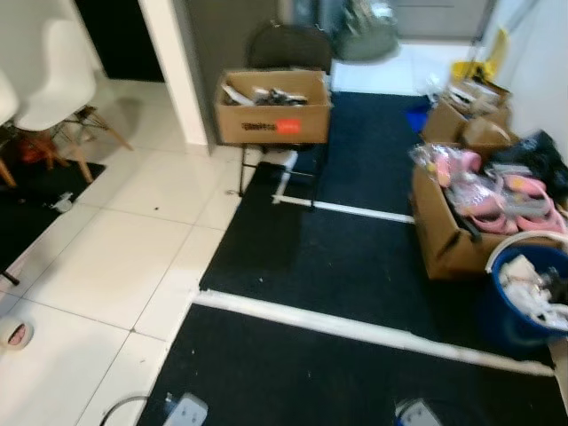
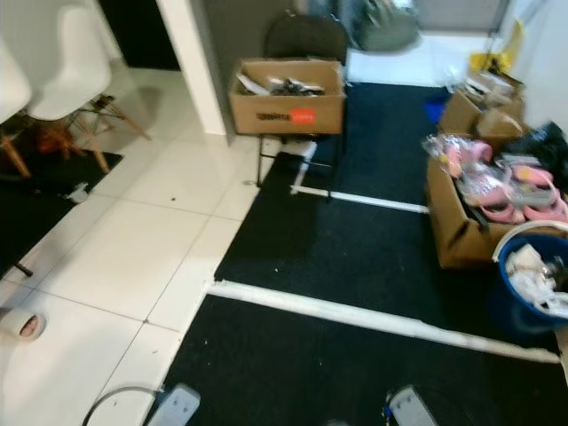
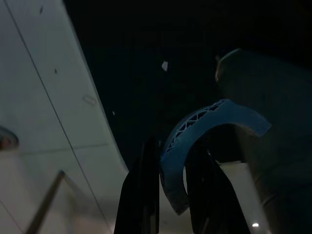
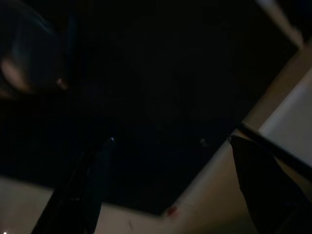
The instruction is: Picking trash to rubbish bin
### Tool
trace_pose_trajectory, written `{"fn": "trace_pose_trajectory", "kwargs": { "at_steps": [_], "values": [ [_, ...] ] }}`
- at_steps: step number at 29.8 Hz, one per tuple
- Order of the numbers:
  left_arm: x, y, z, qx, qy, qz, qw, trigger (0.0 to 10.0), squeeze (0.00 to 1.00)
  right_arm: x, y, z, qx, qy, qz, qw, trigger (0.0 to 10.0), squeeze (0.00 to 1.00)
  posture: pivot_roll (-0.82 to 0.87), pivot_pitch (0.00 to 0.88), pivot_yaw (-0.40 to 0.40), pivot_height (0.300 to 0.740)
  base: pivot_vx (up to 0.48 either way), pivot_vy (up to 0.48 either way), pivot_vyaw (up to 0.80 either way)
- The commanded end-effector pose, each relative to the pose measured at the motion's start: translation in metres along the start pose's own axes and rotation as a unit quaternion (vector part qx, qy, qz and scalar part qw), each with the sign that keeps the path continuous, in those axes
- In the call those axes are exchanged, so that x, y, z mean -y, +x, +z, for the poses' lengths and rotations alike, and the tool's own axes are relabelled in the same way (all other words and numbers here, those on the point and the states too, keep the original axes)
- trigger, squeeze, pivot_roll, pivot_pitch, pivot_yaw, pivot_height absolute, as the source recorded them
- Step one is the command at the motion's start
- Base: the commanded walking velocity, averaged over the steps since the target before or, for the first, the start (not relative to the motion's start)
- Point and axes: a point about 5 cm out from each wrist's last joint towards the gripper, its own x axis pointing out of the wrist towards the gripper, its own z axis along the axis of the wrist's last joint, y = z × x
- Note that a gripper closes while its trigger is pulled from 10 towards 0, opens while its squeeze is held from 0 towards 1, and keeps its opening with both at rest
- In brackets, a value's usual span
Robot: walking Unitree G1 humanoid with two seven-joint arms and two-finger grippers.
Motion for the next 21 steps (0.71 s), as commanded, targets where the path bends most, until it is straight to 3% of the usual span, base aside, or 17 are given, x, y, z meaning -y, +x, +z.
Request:
{"fn": "trace_pose_trajectory", "kwargs": {
  "at_steps": [1,21],
  "values": [
    [0.016,0.000,-0.015,-0.029,-0.002,-0.025,0.999,10.0,0.00,-0.005,0.000,-0.010,-0.016,0.001,0.008,1.000,10.0,0.00,-0.11,0.041,0.074,0.740,0.000,0.000,-0.77],
    [0.024,-0.001,-0.029,-0.035,-0.007,-0.028,0.999,10.0,0.00,-0.002,0.000,-0.007,-0.012,-0.011,0.006,1.000,10.0,0.00,-0.10,0.029,0.063,0.740,0.000,0.000,-0.77]
  ]
}}
